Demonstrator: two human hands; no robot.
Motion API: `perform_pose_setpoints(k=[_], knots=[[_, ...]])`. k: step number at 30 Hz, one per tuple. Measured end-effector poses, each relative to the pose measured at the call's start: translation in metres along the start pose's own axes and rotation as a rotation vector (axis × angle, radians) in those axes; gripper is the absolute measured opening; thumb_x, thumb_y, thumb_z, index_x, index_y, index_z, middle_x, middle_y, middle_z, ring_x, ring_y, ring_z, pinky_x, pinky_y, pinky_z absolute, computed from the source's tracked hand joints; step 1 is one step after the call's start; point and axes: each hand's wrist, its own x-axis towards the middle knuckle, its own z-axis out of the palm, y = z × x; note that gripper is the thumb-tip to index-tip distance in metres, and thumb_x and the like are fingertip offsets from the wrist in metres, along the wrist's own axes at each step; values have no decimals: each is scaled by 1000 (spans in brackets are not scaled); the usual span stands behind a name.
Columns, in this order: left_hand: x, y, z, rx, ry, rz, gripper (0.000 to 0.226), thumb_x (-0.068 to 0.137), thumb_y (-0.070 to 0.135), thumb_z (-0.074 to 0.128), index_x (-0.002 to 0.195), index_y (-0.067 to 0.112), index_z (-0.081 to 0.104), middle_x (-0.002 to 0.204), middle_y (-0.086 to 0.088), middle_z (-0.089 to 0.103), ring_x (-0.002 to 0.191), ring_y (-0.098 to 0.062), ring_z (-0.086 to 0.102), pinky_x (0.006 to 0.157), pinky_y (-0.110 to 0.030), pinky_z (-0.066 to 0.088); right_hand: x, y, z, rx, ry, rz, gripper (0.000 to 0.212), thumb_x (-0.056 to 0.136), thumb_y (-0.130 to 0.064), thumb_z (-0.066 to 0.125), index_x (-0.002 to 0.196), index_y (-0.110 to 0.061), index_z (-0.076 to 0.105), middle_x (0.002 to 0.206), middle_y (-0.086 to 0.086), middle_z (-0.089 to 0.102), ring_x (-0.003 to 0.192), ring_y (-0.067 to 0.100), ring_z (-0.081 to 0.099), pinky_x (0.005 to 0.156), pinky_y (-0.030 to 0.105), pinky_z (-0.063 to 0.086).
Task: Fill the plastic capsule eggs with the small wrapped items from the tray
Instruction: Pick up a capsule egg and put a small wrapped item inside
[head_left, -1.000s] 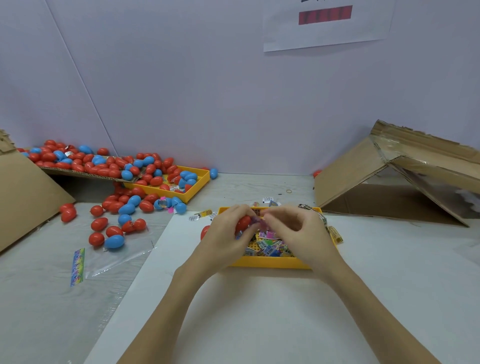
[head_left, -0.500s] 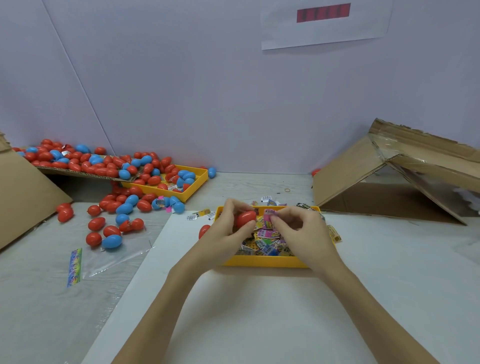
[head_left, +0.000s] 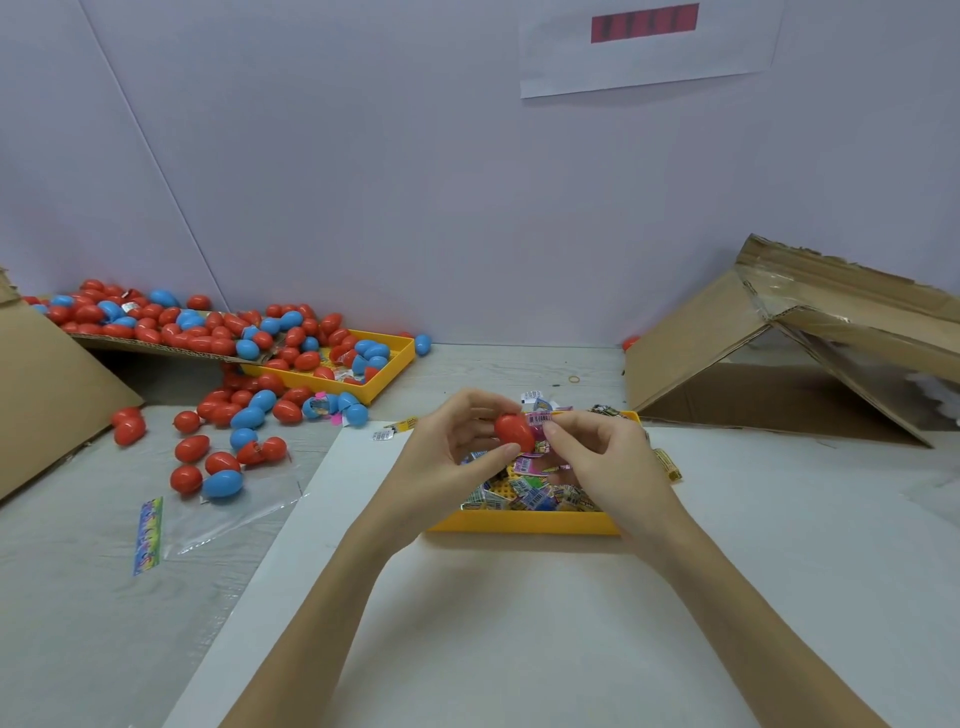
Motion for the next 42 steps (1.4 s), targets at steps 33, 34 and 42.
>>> perform_pose_setpoints(k=[33,34,42], knots=[[2,-3,14,-96,164,-41,38,80,28,79,114,22,64,106,14,73,104,-9,71,80,-24,60,-3,2,9,209,91,6,21,94,-16,71,114,-12,76,97,1,80,93,15,76,79,26,62],[2,-3,13,-81,173,-40,36,80,29,79,113,24,65,105,15,73,104,-8,71,79,-22,60,-3,1,9,208,95,-2,22,94,-16,71,114,-12,76,98,1,80,94,15,76,80,27,62],[2,-3,10,-53,169,-14,29,89,21,76,116,29,68,107,15,73,106,-6,69,78,-17,57,-4,0,10,282,110,17,21,94,-16,71,112,-7,76,98,5,80,93,18,77,84,26,61]])
